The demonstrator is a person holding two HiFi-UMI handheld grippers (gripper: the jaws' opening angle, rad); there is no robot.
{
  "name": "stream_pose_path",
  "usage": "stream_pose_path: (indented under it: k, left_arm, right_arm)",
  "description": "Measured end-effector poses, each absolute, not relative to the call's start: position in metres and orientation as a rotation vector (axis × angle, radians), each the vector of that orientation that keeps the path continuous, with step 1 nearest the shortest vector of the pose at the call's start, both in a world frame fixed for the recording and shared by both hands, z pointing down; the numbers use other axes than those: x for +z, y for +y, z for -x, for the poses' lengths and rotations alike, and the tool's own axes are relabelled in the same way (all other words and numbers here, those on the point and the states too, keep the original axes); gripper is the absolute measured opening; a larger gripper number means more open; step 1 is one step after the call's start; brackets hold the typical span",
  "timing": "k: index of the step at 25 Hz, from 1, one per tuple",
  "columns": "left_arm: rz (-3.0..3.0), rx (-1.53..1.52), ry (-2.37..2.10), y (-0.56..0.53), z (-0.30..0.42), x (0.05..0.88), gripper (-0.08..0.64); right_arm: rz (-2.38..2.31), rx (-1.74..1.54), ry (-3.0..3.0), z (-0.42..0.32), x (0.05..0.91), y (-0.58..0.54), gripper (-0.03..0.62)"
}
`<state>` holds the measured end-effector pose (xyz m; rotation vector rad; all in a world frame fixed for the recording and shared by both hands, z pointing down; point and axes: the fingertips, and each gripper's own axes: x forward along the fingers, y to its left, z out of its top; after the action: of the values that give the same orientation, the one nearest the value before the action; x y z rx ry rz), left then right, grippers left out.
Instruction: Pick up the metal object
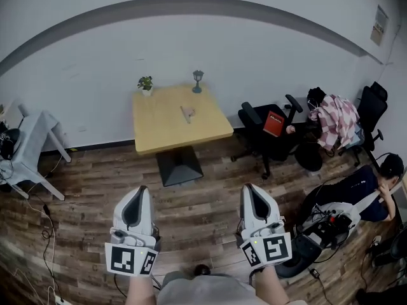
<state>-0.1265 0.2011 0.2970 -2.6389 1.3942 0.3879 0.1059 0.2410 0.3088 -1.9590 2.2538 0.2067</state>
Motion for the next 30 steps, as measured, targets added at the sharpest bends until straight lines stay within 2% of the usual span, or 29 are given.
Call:
stream_pose_path:
  k: [13,30]
  left_arm:
    - [2.673,0.357,1.462,0.145,0.121,0.319,0.003]
    - [2.726,0.370,1.371,-0.010,0.115,0.309,0.003]
  right_arm:
    - [1.937,0.137,2.294,-0.112,0.327,0.180,0.002]
    - [1.993,0.191,2.238,-0.112,0.307,0.033,0.002]
